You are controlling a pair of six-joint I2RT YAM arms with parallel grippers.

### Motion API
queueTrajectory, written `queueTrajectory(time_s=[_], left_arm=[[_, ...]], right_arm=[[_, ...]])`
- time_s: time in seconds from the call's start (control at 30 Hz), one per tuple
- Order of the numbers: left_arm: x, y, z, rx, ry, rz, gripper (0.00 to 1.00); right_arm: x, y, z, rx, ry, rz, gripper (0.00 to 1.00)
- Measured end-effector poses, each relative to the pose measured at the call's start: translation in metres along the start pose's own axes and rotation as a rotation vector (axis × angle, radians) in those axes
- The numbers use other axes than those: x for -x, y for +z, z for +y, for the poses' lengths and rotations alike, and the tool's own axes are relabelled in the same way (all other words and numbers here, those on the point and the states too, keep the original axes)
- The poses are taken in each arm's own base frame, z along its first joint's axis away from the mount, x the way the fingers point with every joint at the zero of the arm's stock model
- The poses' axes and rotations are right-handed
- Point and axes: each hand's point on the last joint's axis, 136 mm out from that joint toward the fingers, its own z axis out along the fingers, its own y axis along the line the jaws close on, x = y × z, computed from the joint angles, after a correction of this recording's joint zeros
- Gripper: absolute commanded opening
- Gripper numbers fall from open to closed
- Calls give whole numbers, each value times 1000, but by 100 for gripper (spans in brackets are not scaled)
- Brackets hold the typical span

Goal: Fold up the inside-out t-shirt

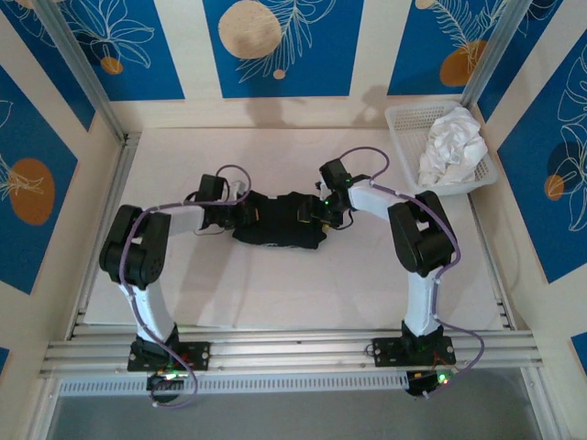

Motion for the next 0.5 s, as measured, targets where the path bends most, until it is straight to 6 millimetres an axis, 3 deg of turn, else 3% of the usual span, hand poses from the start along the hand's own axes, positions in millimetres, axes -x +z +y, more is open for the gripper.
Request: queueTrajectory(time_s=[0.1, 0.2, 0.33, 0.5], left_arm=[[5, -11, 6, 57, 26, 5, 0], [15, -36, 19, 181, 70, -12, 0], [50, -82, 46, 437, 159, -68, 0], [103, -149, 92, 803, 257, -136, 0]], right_arm=[[-2, -22, 2, -3, -27, -49, 70], [-6, -55, 8, 15, -69, -131, 71], [-11, -87, 19, 71, -115, -241, 72], [-23, -84, 13, 96, -124, -250, 72]])
